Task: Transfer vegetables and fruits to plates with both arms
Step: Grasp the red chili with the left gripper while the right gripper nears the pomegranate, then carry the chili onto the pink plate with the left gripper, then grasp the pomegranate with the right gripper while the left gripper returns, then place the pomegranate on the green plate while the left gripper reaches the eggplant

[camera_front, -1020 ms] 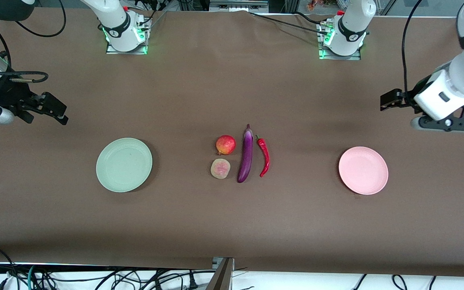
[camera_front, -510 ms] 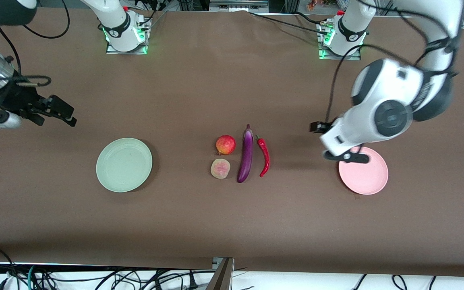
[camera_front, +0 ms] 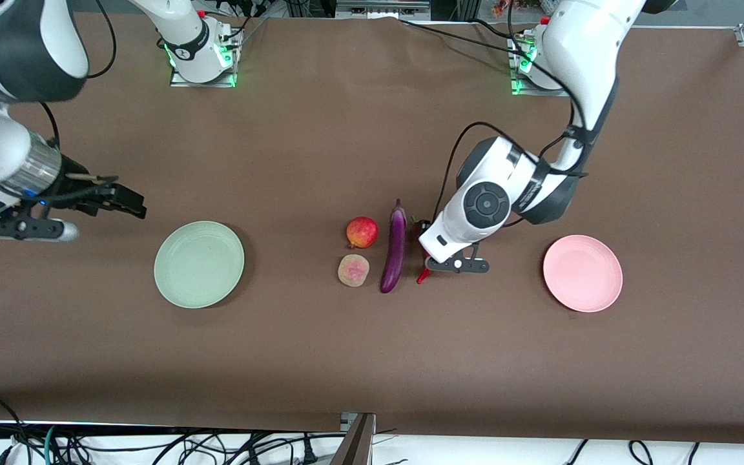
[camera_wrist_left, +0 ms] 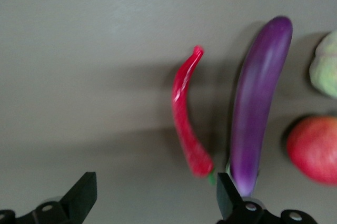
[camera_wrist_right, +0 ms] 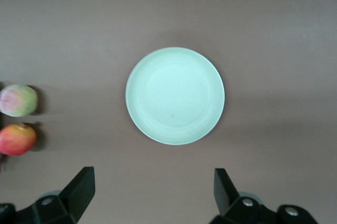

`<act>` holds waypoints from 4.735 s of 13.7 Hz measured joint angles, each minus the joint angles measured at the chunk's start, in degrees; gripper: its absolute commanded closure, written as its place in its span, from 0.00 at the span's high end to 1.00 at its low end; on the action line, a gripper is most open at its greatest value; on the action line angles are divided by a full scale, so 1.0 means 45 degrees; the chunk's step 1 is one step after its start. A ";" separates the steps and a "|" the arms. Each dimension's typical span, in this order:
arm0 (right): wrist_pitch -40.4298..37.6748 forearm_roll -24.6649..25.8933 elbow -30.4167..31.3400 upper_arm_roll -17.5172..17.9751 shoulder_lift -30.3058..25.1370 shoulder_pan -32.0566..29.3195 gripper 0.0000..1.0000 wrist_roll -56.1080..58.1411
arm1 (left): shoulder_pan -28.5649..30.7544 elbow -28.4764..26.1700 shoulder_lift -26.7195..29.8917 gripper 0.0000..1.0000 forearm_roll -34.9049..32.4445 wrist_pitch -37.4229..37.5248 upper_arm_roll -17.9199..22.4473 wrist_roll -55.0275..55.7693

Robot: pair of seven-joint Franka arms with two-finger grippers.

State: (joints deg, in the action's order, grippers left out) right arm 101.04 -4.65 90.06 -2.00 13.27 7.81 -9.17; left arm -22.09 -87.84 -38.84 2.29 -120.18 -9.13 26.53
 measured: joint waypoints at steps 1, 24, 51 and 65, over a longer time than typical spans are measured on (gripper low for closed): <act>0.0001 0.0014 -0.0002 -0.0009 0.0389 -0.0002 1.00 0.0011 | -0.0007 -0.0302 -0.0324 1.00 0.0001 -0.0914 0.0003 0.0172; 0.6764 -0.0515 -0.2579 0.0219 0.7477 0.6929 1.00 -1.0969 | 0.3545 -0.0908 0.1599 0.00 -0.2018 0.2730 0.1963 -0.5777; 0.1033 -0.0593 -0.1959 -0.1874 0.5361 0.4030 0.29 -0.1907 | 0.1998 -0.1266 0.1426 1.00 0.1745 0.0155 -0.1901 -0.1837; 0.3362 -0.2667 0.0106 -0.3776 0.5112 0.3275 0.98 0.1720 | -0.0132 -0.1155 -0.1407 0.00 0.0268 -0.4591 -0.1222 -0.0714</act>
State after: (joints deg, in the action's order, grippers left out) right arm 116.17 -16.65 90.54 -18.99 36.28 22.55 -1.43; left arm -22.69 -93.03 -45.17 3.50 -140.84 -14.63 23.32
